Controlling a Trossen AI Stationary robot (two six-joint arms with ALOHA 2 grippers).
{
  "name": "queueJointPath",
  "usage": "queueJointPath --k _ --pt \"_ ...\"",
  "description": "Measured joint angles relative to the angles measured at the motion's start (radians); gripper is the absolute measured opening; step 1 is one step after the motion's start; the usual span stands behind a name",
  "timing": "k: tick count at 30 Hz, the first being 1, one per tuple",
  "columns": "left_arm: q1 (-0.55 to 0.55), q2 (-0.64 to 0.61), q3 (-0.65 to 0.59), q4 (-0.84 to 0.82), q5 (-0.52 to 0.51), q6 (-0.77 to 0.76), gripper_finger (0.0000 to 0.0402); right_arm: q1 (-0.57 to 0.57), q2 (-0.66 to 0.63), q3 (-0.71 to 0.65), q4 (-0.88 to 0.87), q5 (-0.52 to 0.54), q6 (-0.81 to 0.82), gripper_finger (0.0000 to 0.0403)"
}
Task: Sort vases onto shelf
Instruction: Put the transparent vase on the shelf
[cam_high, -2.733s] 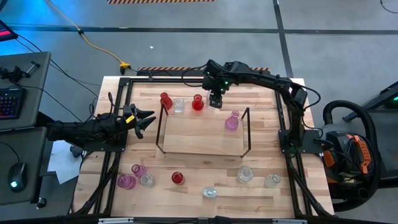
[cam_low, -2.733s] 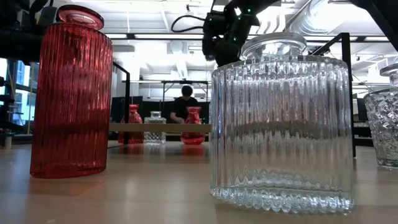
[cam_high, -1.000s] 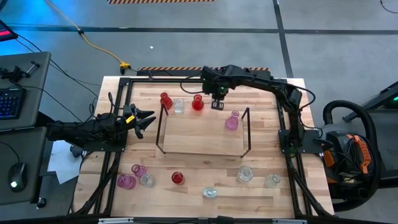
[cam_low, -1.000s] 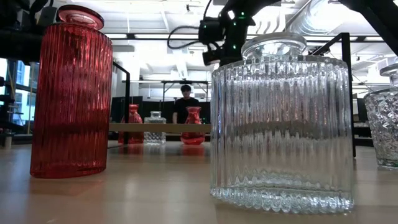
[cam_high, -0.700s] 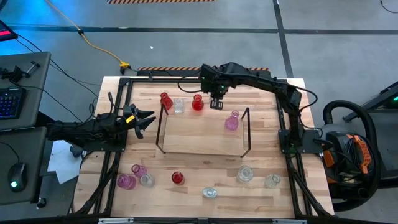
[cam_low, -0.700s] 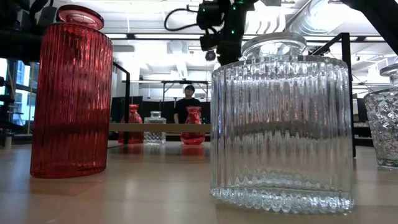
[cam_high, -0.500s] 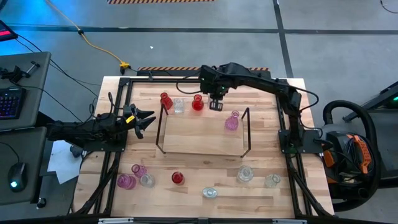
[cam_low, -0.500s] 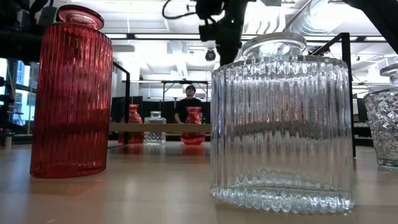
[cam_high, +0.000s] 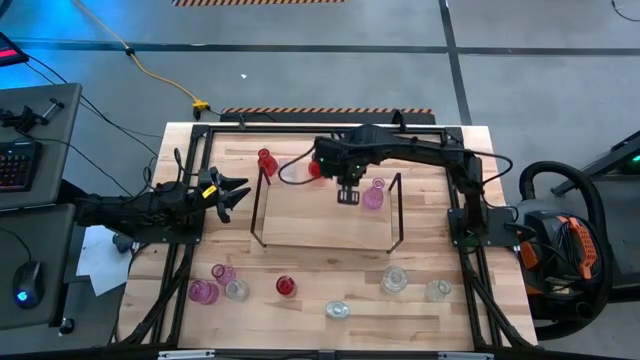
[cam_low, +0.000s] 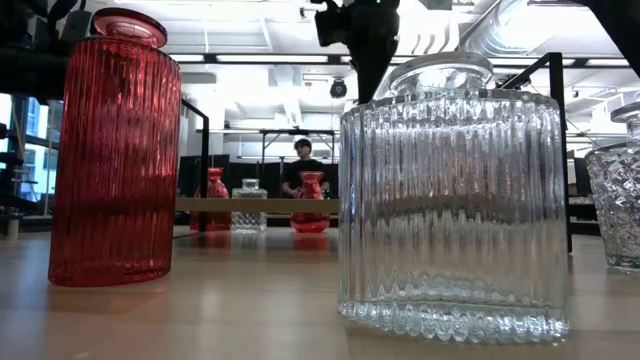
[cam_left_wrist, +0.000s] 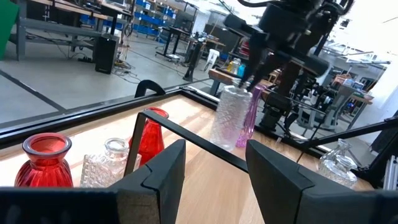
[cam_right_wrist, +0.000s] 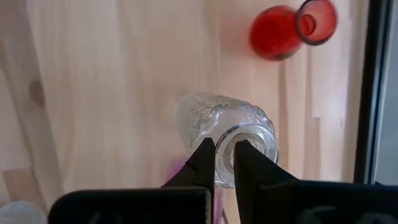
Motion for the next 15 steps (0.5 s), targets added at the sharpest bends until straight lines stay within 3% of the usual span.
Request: queueJointPath --k 15 --pt "0.0 0.0 0.0 0.0 0.0 0.0 0.0158 0.038 0.0 -0.003 -0.012 -0.03 0.058 0.0007"
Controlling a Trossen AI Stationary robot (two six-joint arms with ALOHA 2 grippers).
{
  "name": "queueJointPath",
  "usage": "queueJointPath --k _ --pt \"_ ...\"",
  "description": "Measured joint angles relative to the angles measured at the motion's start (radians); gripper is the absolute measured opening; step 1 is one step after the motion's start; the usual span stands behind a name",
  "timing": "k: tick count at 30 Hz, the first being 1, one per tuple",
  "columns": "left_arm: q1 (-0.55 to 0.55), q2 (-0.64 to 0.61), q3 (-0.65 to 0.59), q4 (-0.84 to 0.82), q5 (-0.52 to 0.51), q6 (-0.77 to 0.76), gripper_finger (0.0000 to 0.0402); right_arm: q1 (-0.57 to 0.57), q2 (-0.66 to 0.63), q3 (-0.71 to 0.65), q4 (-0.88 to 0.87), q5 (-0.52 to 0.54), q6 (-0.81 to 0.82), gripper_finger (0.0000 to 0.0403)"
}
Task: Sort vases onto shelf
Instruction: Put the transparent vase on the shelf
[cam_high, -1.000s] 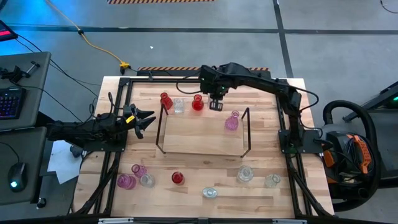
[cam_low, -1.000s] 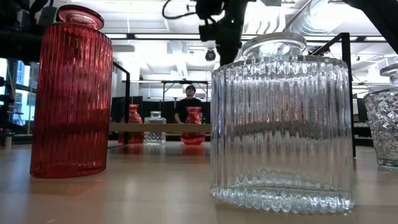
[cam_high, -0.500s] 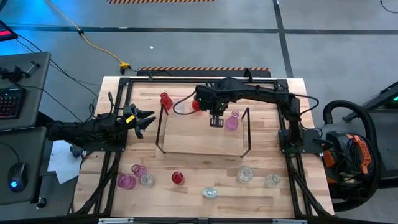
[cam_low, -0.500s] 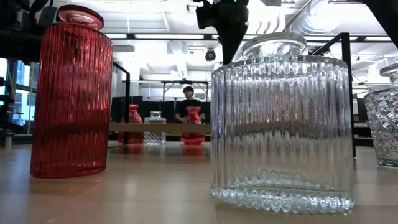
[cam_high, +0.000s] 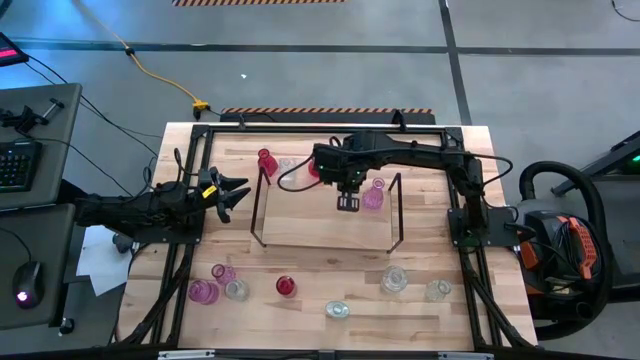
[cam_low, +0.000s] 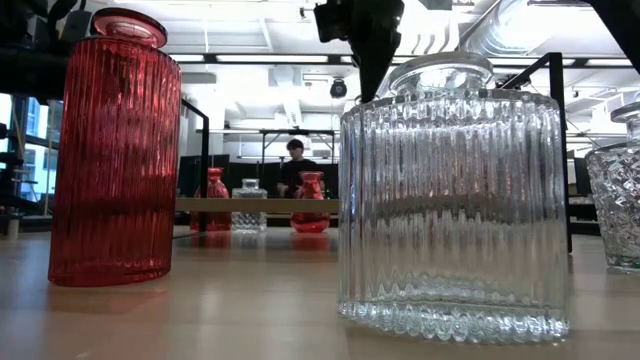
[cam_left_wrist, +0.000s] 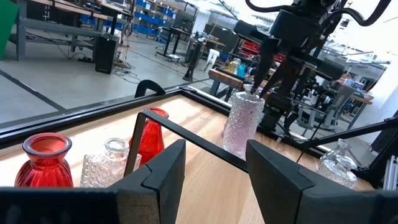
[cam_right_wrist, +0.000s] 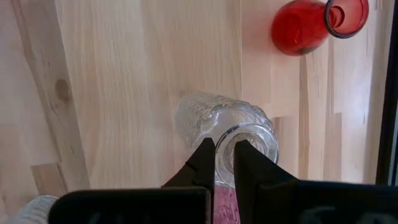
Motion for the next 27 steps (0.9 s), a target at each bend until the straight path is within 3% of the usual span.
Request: queueJointPath --k 16,27 --pt "0.0 0.0 0.0 0.0 0.0 0.0 0.0158 0.0 0.013 -0.001 0.029 -0.022 -0.007 0.0007" --pt "0.0 0.0 0.0 0.0 0.0 0.0 0.0158 0.006 0.029 -0.001 0.144 -0.077 -0.07 0.0007"
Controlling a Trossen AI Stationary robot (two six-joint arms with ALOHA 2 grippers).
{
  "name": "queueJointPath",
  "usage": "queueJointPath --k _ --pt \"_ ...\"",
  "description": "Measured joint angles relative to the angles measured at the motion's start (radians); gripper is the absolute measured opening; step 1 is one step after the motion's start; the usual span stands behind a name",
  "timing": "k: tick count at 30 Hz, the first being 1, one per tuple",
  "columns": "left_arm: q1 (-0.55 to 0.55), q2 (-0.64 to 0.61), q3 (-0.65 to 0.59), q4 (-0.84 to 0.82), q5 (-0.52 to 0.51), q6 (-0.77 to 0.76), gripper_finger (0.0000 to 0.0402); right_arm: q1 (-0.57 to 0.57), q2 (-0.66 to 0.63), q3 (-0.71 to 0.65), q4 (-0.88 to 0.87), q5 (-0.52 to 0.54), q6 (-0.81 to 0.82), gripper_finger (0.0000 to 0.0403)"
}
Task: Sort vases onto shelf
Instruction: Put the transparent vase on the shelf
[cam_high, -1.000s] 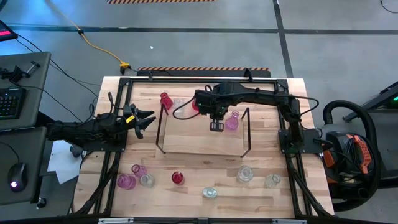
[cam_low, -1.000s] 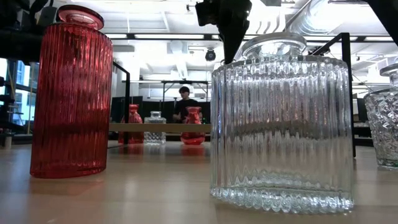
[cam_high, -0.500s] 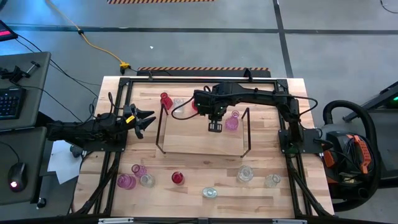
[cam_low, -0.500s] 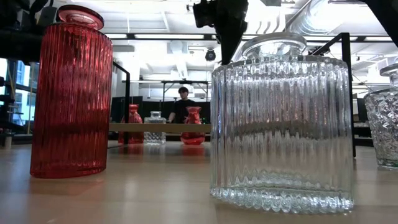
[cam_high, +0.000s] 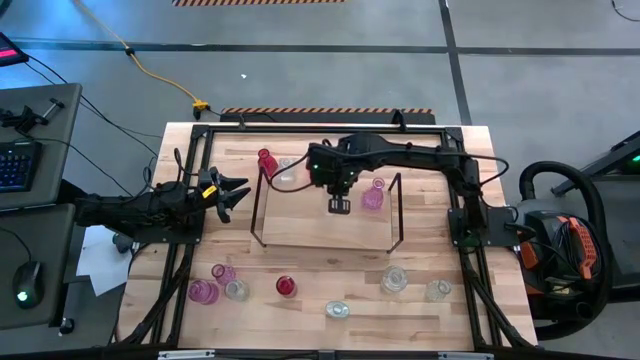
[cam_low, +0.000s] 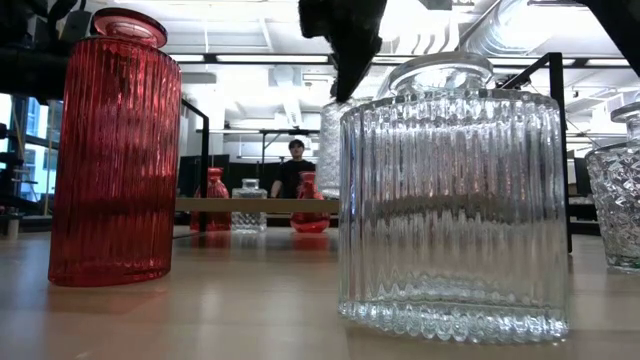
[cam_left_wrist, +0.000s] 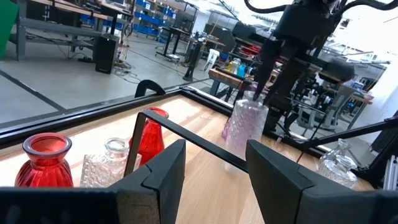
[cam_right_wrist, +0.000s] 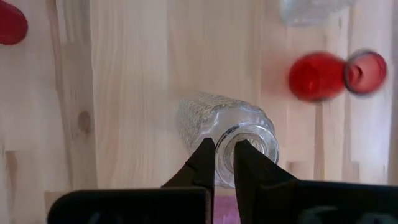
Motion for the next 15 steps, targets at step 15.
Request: queueJointPath --k 15 --pt "0.0 0.0 0.0 0.0 0.0 0.0 0.0158 0.009 0.031 0.0 0.106 0.019 -0.104 0.0008"
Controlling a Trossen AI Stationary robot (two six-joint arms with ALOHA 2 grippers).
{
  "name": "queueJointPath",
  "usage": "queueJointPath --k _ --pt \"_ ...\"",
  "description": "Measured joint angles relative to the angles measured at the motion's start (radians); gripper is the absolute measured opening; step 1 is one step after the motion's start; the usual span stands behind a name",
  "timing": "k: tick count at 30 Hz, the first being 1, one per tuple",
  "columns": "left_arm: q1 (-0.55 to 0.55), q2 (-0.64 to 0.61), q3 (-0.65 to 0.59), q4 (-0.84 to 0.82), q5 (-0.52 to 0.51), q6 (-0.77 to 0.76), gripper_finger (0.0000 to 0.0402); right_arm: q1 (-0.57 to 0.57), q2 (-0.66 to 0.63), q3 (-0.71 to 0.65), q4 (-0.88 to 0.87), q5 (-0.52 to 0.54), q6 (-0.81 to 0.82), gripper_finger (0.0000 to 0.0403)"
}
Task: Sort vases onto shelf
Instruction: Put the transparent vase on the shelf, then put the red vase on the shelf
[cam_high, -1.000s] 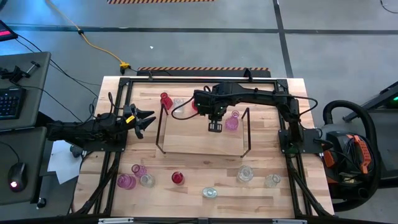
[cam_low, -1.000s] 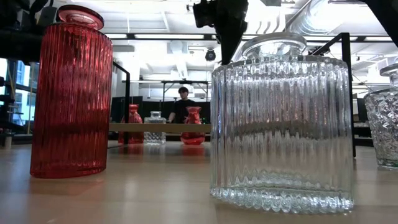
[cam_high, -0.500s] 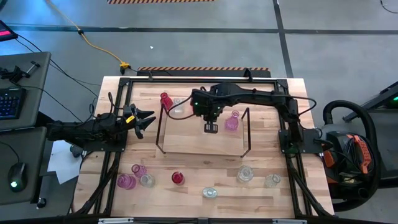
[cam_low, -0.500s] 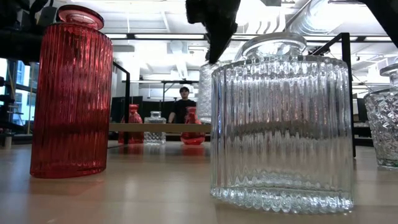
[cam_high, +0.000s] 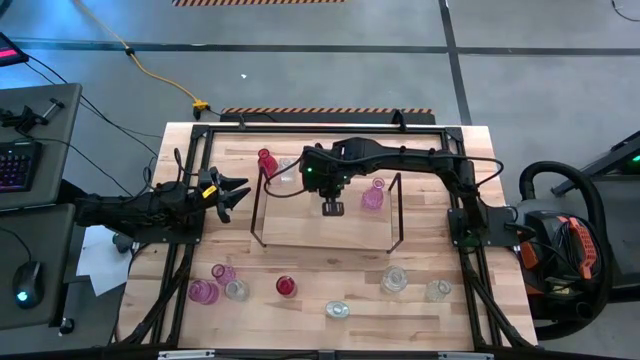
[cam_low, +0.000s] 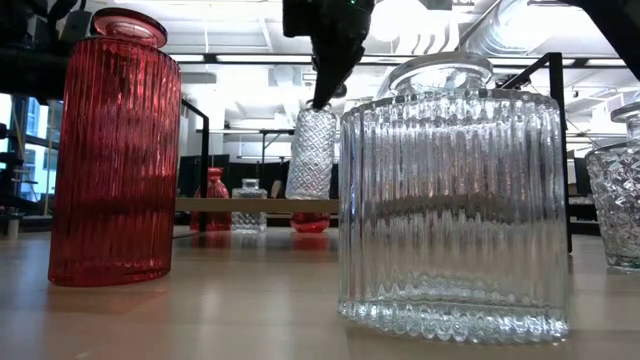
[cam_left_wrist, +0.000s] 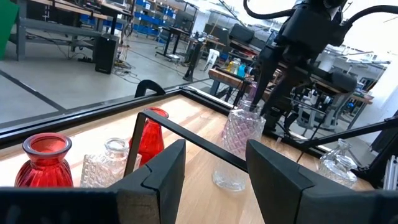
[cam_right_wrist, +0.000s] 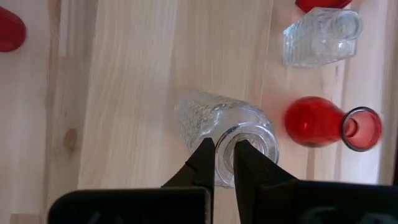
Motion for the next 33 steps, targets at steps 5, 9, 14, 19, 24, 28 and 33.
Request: queueJointPath --k 5,9,14,19,24,28,33 --pt "0.0 0.0 0.0 0.0 0.0 0.0 0.0158 0.003 0.0 0.0 0.003 0.003 -0.027 0.0008" --pt "0.0 0.0 0.0 0.0 0.0 0.0 0.0158 0.006 0.001 0.0 0.015 0.0 -0.042 0.0027" --pt "0.0 0.0 0.0 0.0 0.0 0.0 0.0158 0.006 0.001 0.0 0.044 -0.002 -0.033 0.0073" --pt "0.0 0.0 0.0 0.0 0.0 0.0 0.0158 0.006 0.001 0.0 0.052 -0.003 -0.031 0.0093" --pt "0.0 0.0 0.0 0.0 0.0 0.0 0.0158 0.006 0.001 0.003 0.062 -0.003 -0.032 0.0093" --pt "0.0 0.0 0.0 0.0 0.0 0.0 0.0158 0.006 0.001 0.025 0.067 -0.006 -0.032 0.0093" --pt "0.0 0.0 0.0 0.0 0.0 0.0 0.0158 0.009 0.001 0.066 0.058 0.004 -0.032 0.0093"
